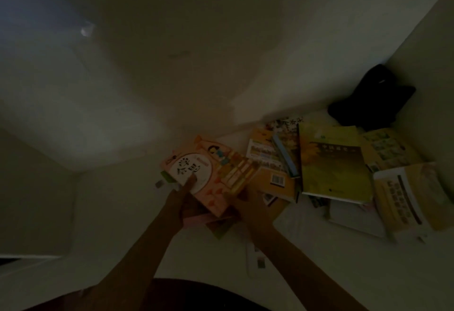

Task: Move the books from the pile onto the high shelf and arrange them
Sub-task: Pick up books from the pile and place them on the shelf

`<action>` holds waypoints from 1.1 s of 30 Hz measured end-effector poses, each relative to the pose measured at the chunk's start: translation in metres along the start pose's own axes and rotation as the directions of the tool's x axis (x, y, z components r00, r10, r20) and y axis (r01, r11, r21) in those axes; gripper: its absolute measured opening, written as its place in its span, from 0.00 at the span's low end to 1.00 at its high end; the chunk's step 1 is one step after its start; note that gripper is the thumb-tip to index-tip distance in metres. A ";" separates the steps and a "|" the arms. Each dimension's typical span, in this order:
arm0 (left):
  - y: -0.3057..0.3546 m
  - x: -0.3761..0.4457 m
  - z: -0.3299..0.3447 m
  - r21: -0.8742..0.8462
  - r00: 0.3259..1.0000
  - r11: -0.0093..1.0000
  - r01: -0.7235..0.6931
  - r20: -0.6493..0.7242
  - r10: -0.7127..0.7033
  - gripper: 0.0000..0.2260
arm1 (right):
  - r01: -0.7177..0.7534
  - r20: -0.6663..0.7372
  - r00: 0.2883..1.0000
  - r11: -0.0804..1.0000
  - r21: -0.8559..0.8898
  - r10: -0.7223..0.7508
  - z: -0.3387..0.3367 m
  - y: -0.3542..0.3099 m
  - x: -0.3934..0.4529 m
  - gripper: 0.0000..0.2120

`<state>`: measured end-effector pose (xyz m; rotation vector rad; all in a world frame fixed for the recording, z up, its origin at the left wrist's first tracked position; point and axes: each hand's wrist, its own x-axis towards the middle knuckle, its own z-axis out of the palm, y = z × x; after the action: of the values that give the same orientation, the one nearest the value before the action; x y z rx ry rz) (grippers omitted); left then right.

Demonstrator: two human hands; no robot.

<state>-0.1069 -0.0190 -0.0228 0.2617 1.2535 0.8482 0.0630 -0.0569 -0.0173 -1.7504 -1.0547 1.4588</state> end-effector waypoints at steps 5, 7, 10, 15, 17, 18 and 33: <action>-0.005 0.008 -0.016 0.101 0.995 0.994 0.031 -0.102 -0.021 0.06 | -0.007 0.060 0.998 0.907 -0.420 0.036 -0.043 -0.002 0.011 0.13; -0.004 0.007 -0.026 0.180 0.989 0.983 0.044 -0.144 -0.018 0.05 | 0.073 -0.077 0.975 0.628 -0.775 -0.208 -0.063 0.013 0.031 0.20; -0.005 -0.002 -0.039 0.329 0.993 0.943 0.043 -0.118 -0.004 0.05 | 0.136 0.041 0.962 0.345 -0.929 -0.269 -0.075 0.045 0.059 0.43; -0.008 -0.006 -0.045 0.408 0.998 0.912 0.050 -0.045 -0.034 0.04 | 0.097 0.065 0.980 0.165 -0.981 -0.186 -0.074 0.050 0.077 0.48; -0.009 -0.004 -0.044 0.412 0.999 0.910 0.046 -0.040 -0.033 0.05 | 0.129 0.087 0.982 0.259 -0.957 -0.166 -0.076 0.043 0.079 0.42; -0.009 -0.003 -0.044 0.413 0.999 0.910 0.040 -0.038 -0.026 0.06 | 0.102 0.061 0.988 0.300 -0.949 -0.145 -0.075 0.041 0.078 0.40; -0.002 0.014 -0.051 0.418 0.997 0.907 -0.056 -0.031 0.076 0.13 | 0.390 0.011 0.768 0.454 -0.801 -0.640 -0.093 -0.012 0.044 0.26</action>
<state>-0.1513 -0.0247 -0.0510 0.6338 1.4720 0.6375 0.1548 -0.0095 -0.0099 -1.8002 -2.0212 0.2826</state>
